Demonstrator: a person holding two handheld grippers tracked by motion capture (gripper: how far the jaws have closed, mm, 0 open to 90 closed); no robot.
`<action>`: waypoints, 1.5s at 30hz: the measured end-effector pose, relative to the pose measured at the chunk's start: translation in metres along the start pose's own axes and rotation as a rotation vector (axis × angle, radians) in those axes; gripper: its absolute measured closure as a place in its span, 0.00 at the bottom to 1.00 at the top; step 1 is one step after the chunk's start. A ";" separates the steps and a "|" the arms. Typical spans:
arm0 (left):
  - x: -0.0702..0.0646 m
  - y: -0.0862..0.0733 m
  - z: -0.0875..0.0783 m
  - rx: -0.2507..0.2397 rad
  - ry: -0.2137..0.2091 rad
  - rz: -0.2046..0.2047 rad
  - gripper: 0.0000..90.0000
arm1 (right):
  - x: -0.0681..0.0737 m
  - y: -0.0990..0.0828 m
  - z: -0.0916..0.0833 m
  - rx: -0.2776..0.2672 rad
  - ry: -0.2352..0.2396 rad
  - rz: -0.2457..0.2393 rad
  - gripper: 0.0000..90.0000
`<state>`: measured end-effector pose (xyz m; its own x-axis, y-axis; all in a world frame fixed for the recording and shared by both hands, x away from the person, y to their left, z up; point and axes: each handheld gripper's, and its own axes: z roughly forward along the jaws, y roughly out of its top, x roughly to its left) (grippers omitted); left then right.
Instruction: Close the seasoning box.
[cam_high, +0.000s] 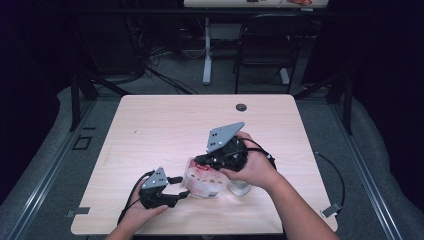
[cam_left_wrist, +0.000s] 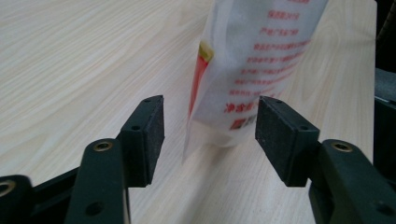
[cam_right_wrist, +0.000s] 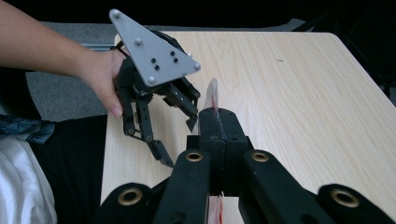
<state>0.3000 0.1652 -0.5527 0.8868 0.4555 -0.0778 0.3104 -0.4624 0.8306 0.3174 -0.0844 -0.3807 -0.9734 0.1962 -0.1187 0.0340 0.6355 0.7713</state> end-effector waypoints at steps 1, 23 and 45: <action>0.000 0.000 0.000 0.000 0.000 0.000 0.43 | 0.000 0.000 0.000 0.004 -0.002 -0.002 1.00; -0.001 0.008 0.030 0.037 -0.099 0.067 0.50 | -0.001 -0.005 0.007 0.004 0.027 -0.004 1.00; -0.009 0.018 0.011 0.082 -0.098 0.090 0.62 | -0.006 -0.009 -0.006 -0.043 0.015 0.028 1.00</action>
<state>0.3013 0.1441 -0.5430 0.9403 0.3346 -0.0615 0.2510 -0.5604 0.7893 0.3212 -0.0957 -0.3829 -0.9756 0.2015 -0.0876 0.0515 0.5974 0.8003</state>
